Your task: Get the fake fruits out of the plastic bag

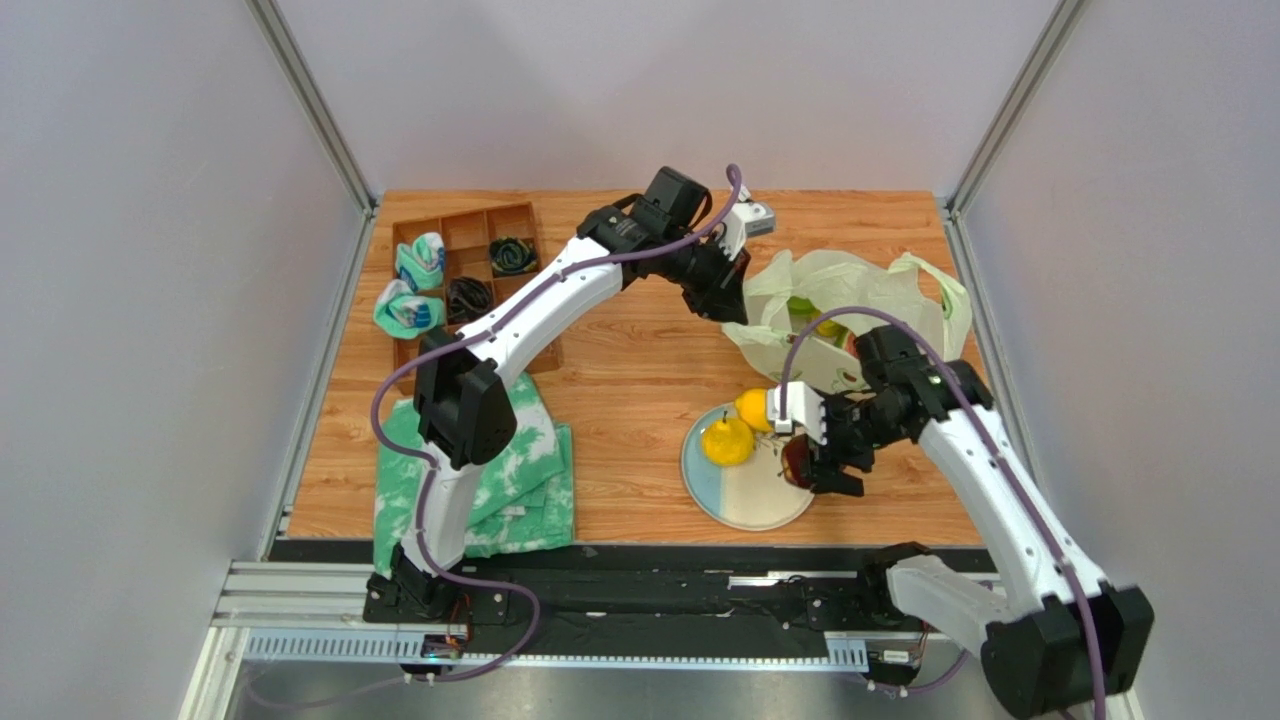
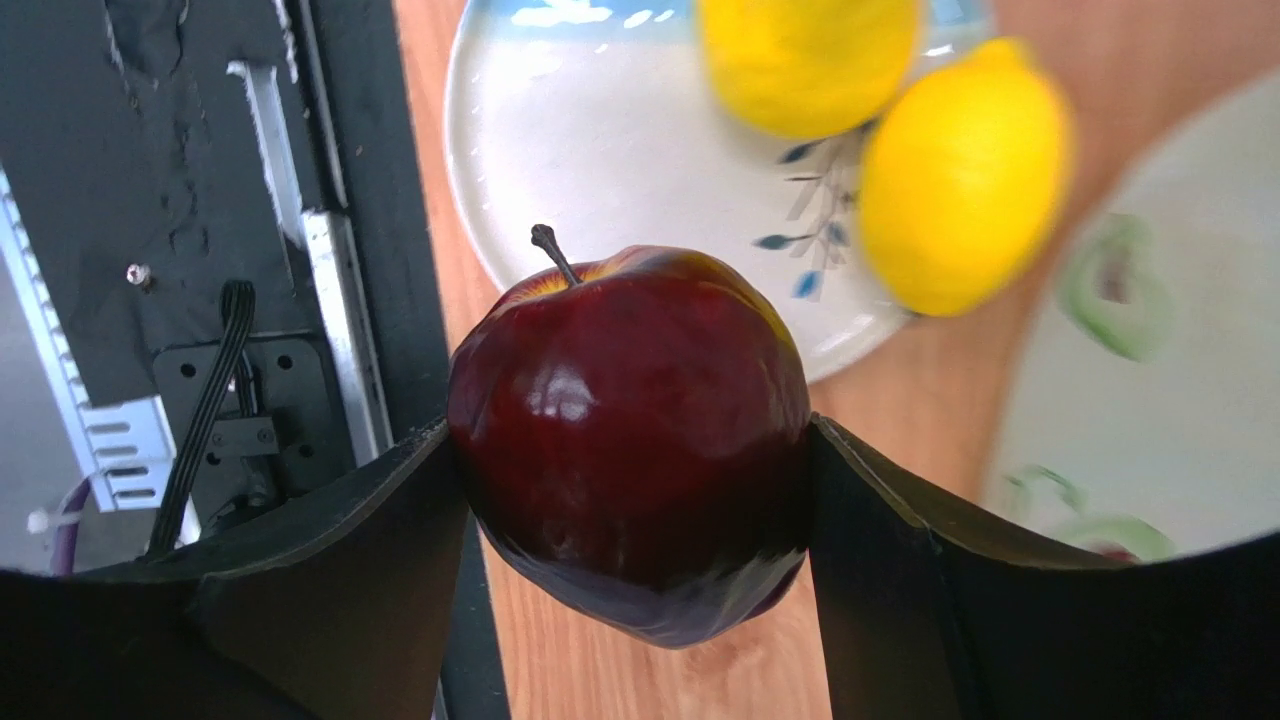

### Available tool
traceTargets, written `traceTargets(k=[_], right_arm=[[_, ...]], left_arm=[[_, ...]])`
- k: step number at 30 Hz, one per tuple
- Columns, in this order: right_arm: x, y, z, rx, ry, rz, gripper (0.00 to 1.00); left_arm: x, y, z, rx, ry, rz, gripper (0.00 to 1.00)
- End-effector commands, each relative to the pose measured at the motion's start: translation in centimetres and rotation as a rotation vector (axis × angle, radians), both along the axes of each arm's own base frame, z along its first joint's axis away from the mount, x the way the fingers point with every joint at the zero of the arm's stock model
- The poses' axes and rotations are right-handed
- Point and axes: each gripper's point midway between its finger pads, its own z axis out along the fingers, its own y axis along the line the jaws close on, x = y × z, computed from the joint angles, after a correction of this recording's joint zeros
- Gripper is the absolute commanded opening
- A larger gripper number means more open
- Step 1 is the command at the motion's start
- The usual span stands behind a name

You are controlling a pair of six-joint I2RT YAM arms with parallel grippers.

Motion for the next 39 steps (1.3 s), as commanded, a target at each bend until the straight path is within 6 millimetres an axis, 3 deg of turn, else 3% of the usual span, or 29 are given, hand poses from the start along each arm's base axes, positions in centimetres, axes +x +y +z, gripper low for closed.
traceTargets(k=[1, 7, 12, 17, 20, 21, 23, 25, 27, 28, 31, 32, 35, 37, 38, 39], right_arm=[[2.6, 0.6, -3.6, -0.056, -0.003, 0.057, 0.45], [6.3, 1.7, -5.8, -0.056, -0.014, 0.039, 0.45], [6.6, 2.2, -7.8, -0.067, 0.033, 0.057, 0.50], [5.7, 1.9, -9.1, -0.078, 0.050, 0.068, 0.67], [5.5, 1.9, -9.0, -0.073, 0.048, 0.041, 0.99], [5.7, 1.9, -8.7, -0.070, 0.039, 0.033, 1.00], [6.4, 1.9, -7.1, -0.051, 0.003, -0.035, 1.00], [7.4, 2.0, -2.9, 0.000, -0.105, -0.078, 1.00], [6.9, 1.5, 0.5, 0.027, -0.143, -0.115, 1.00], [7.2, 1.5, 4.4, 0.069, -0.237, -0.127, 1.00], [7.4, 0.3, 8.5, 0.120, -0.314, -0.236, 1.00], [8.7, 0.0, 10.1, 0.150, -0.399, -0.288, 1.00], [12.2, -1.2, 10.7, 0.214, -0.483, -0.472, 1.00], [14.0, -1.8, 9.9, 0.224, -0.473, -0.569, 0.89], [15.8, -1.9, 8.4, 0.212, -0.439, -0.607, 0.83], [16.7, -2.4, 7.4, 0.198, -0.411, -0.650, 0.69]], left_arm=[[0.1, -0.5, 2.1, -0.067, 0.006, 0.015, 0.00], [-0.4, -0.1, 1.1, -0.043, 0.023, 0.018, 0.00], [-0.8, 0.3, 0.4, -0.017, 0.014, 0.015, 0.00], [-1.3, 0.1, 0.0, 0.001, -0.001, -0.001, 0.00], [-1.6, -0.2, -0.1, 0.004, 0.007, -0.006, 0.00], [-1.6, -0.2, -0.2, 0.003, 0.008, -0.009, 0.00], [-1.7, -0.2, -0.3, 0.008, 0.017, -0.006, 0.00], [-2.0, 0.2, 0.3, 0.005, 0.018, -0.006, 0.00], [-2.5, 0.6, 1.2, -0.015, 0.027, -0.013, 0.00], [-2.4, 0.8, 1.3, -0.021, 0.034, -0.009, 0.00], [-2.8, 1.2, 1.5, -0.026, 0.034, -0.021, 0.00], [-3.0, 1.2, 1.3, -0.023, 0.035, -0.030, 0.00], [-3.0, 1.4, 0.8, -0.011, 0.025, -0.040, 0.00], [-3.1, 1.5, 0.8, -0.007, 0.020, -0.048, 0.00], [-3.2, 1.5, 0.8, -0.006, 0.021, -0.051, 0.00], [-3.3, 1.6, 0.7, -0.001, 0.024, -0.053, 0.00]])
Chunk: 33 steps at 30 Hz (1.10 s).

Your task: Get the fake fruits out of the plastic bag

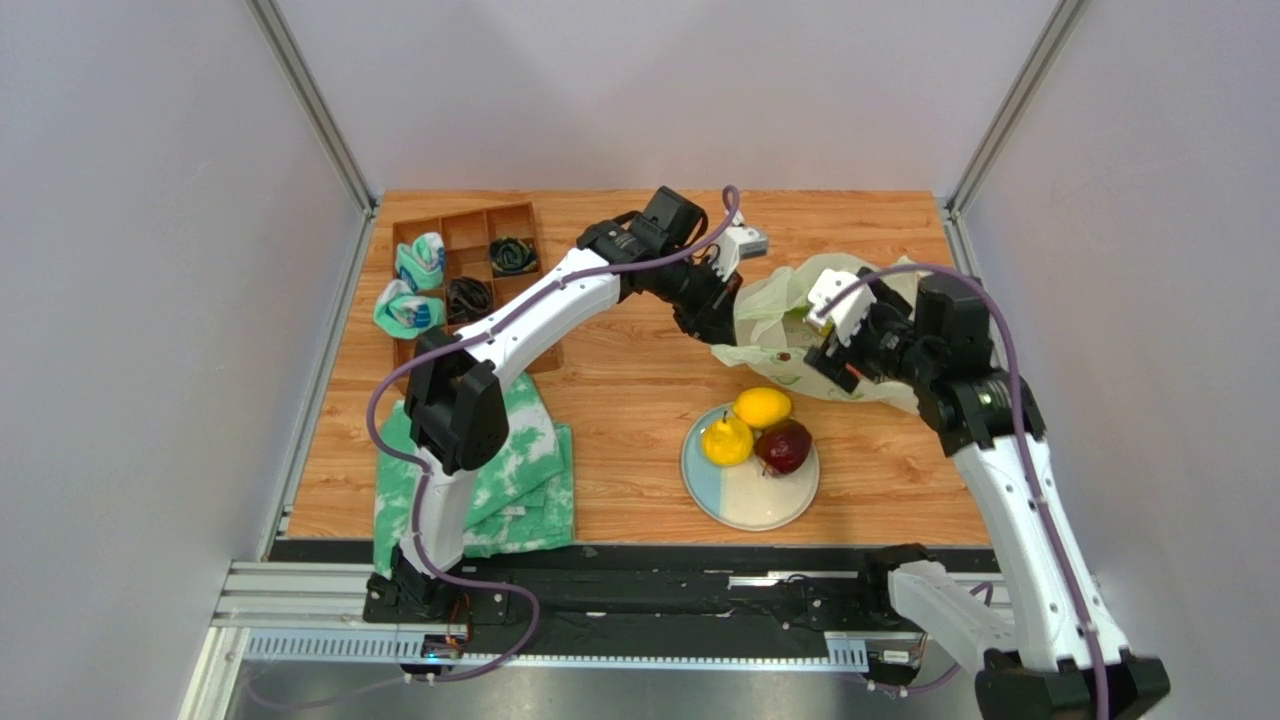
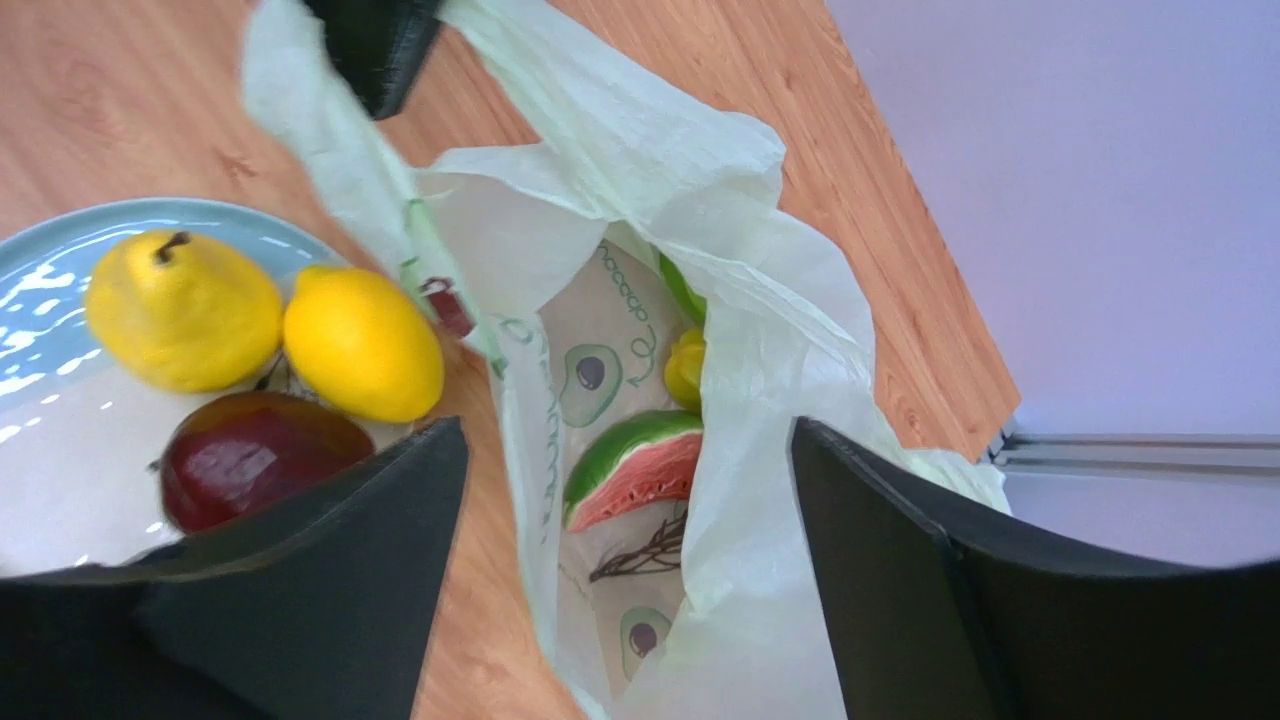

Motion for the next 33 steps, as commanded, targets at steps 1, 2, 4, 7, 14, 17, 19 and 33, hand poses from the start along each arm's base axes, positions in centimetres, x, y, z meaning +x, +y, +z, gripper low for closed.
traceTargets(k=[1, 2, 4, 7, 14, 17, 19, 33], right_arm=[[6.2, -1.9, -5.2, 0.075, 0.142, -0.261, 0.62], [6.9, -2.5, -6.5, 0.059, 0.177, -0.283, 0.56], [7.9, -5.1, -10.9, -0.002, 0.294, -0.374, 0.40], [6.0, -8.5, -14.2, -0.019, 0.435, -0.473, 0.34], [-2.3, -9.2, -17.8, -0.088, 0.393, -0.426, 0.42], [-1.3, -9.4, -18.2, -0.065, 0.328, -0.450, 0.47], [-0.4, -9.2, -18.3, -0.024, 0.346, -0.480, 0.52], [10.5, -9.5, -20.2, 0.097, 0.615, -0.694, 0.77]], left_arm=[[-1.1, 0.6, 3.2, -0.052, -0.059, -0.046, 0.00], [-1.1, 0.7, 2.9, -0.044, -0.056, -0.042, 0.00], [-1.5, 1.0, 2.4, -0.027, -0.029, -0.036, 0.00], [-2.6, 1.8, 1.6, -0.010, 0.006, -0.041, 0.00], [-2.6, 3.4, -0.6, 0.068, -0.047, -0.034, 0.00], [-1.9, 3.8, -1.1, 0.108, -0.112, -0.048, 0.00], [-1.7, 3.9, -1.2, 0.122, -0.139, -0.058, 0.00], [-1.9, 2.9, -1.2, 0.110, -0.123, -0.084, 0.00]])
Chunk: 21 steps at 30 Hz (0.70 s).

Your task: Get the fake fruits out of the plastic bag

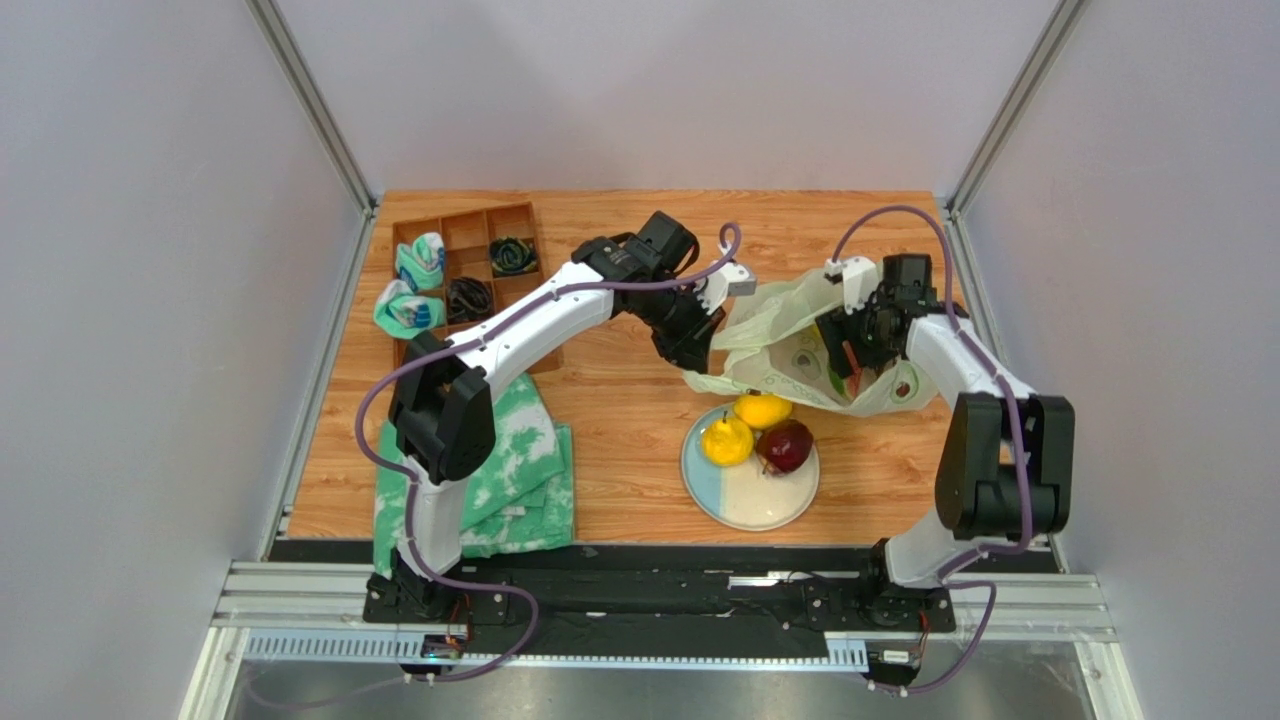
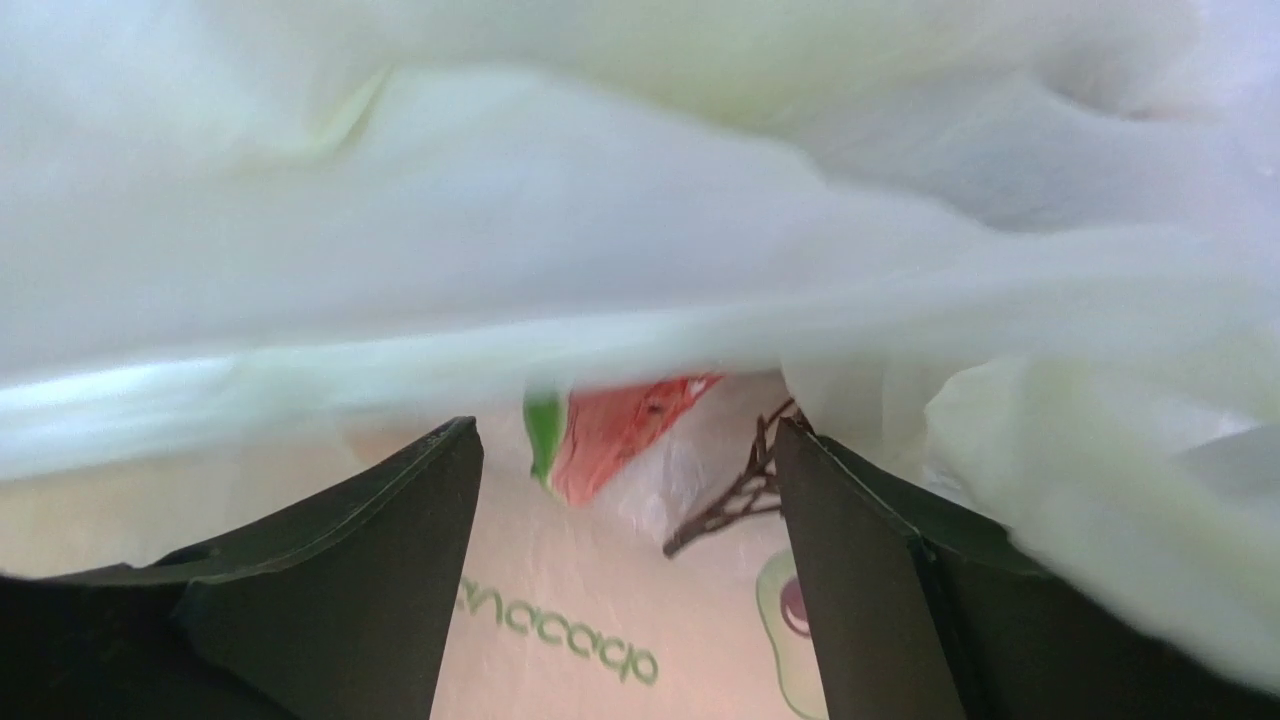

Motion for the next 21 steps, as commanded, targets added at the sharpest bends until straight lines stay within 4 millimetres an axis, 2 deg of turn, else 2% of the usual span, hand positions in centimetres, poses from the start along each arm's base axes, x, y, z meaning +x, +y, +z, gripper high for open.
traceTargets(k=[1, 8, 12, 13, 14, 15, 16, 19, 20, 21], right_arm=[[2.1, -0.3, -1.3, 0.022, 0.075, -0.106, 0.77], [2.9, -0.9, -4.9, 0.018, 0.196, -0.202, 0.75], [3.9, -1.6, -6.1, -0.011, 0.169, -0.226, 0.70], [4.5, -1.8, -6.1, -0.022, 0.143, -0.214, 0.66], [4.8, -1.8, -6.3, -0.025, 0.137, -0.203, 0.48], [4.9, -1.5, -6.1, -0.011, 0.139, -0.188, 0.39], [5.1, -1.3, -5.8, -0.001, 0.127, -0.168, 0.25], [5.0, -0.2, -3.0, 0.048, 0.066, -0.100, 0.08], [4.8, 0.2, -2.1, 0.062, 0.058, -0.079, 0.06], [4.6, 1.0, 0.1, 0.104, 0.019, -0.041, 0.05]], left_arm=[[0.0, -1.0, 2.7, -0.058, -0.060, -0.043, 0.00], [0.4, -1.8, 3.0, -0.068, -0.065, -0.045, 0.00], [0.4, -2.0, 3.1, -0.072, -0.065, -0.048, 0.00], [0.4, -2.0, 3.1, -0.073, -0.061, -0.048, 0.00], [0.4, -2.0, 3.0, -0.071, -0.060, -0.047, 0.00], [0.3, -2.1, 2.9, -0.071, -0.058, -0.050, 0.00], [0.3, -2.1, 2.9, -0.070, -0.057, -0.050, 0.00], [0.5, -2.1, 2.9, -0.070, -0.062, -0.049, 0.00], [0.5, -2.2, 2.9, -0.070, -0.065, -0.049, 0.00], [0.6, -2.2, 3.1, -0.072, -0.070, -0.048, 0.00]])
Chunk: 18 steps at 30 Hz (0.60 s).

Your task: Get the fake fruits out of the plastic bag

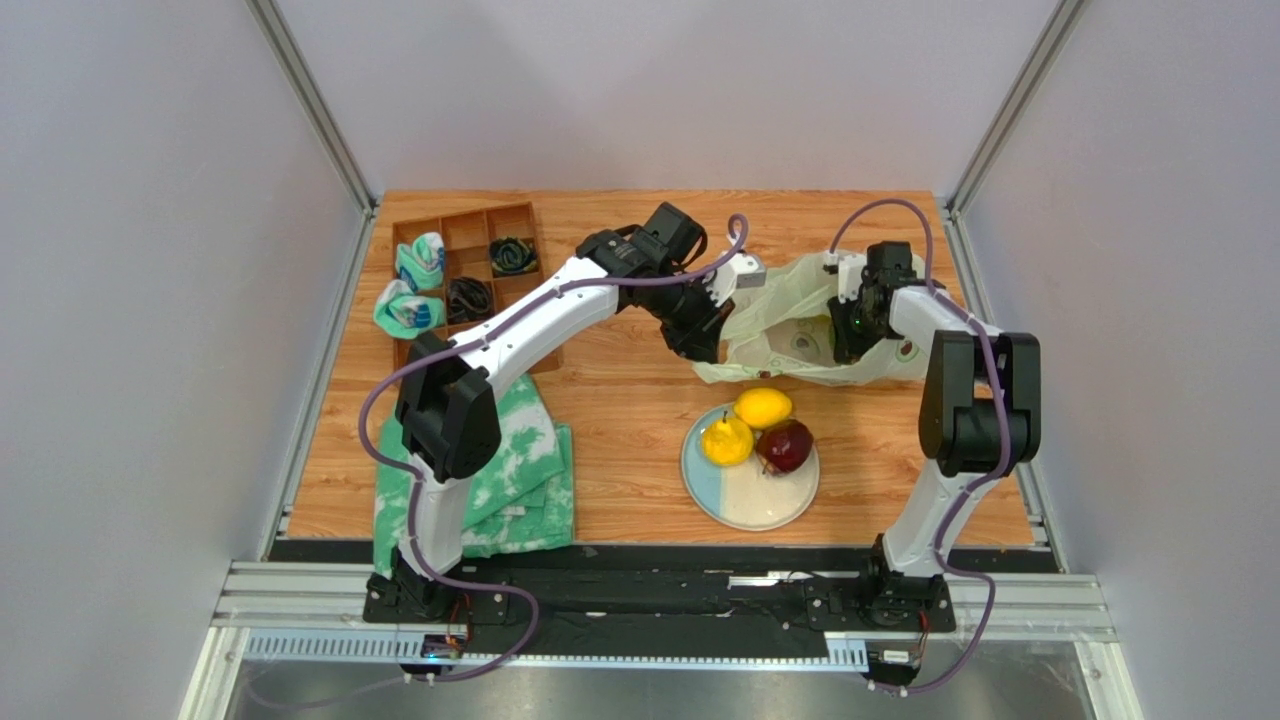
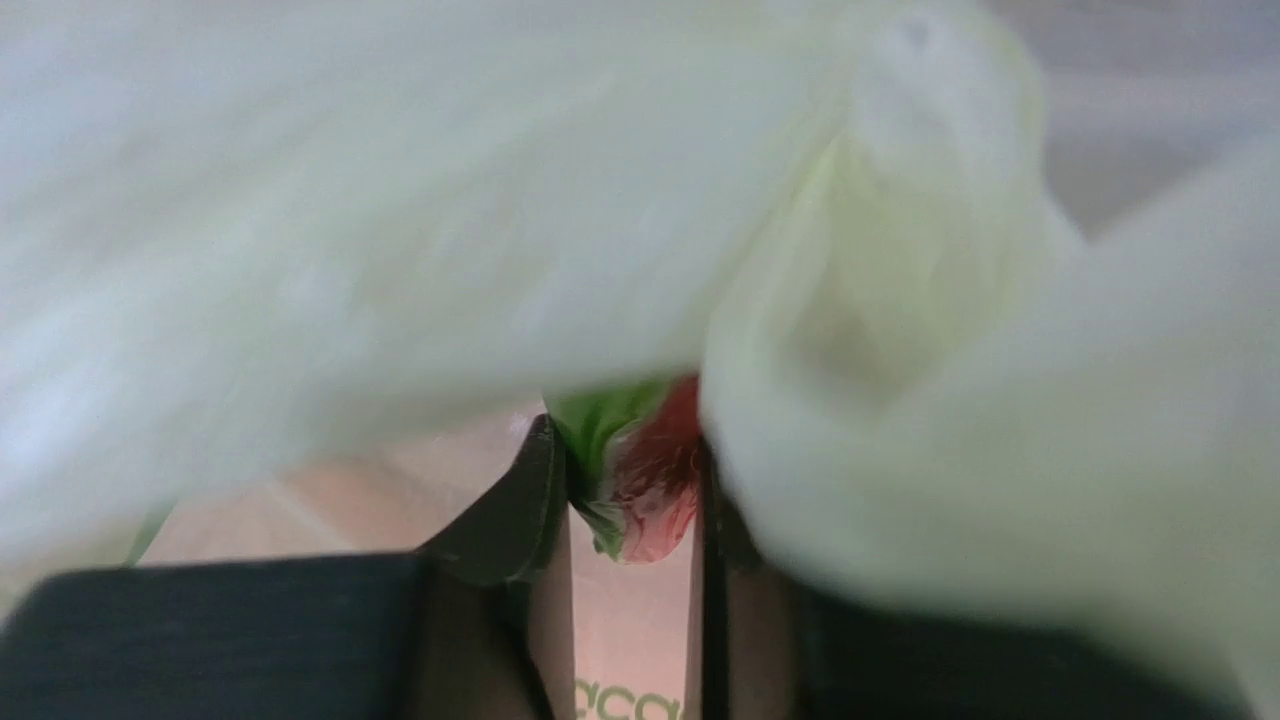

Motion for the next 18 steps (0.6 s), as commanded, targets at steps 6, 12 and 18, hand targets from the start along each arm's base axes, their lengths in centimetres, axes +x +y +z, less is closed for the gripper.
traceTargets(k=[6, 12, 18], right_arm=[[-5.5, 5.8, 10.6, 0.241, -0.136, 0.303, 0.01], [-9.5, 7.2, 13.3, 0.290, -0.128, 0.422, 0.00], [-12.0, 8.3, 17.6, 0.292, -0.220, 0.567, 0.00]], left_arm=[[1.1, -1.3, 2.2, -0.048, -0.067, -0.014, 0.00], [2.0, -1.6, 3.0, -0.063, -0.095, 0.006, 0.00], [3.3, -1.7, 3.0, -0.071, -0.116, 0.037, 0.00]])
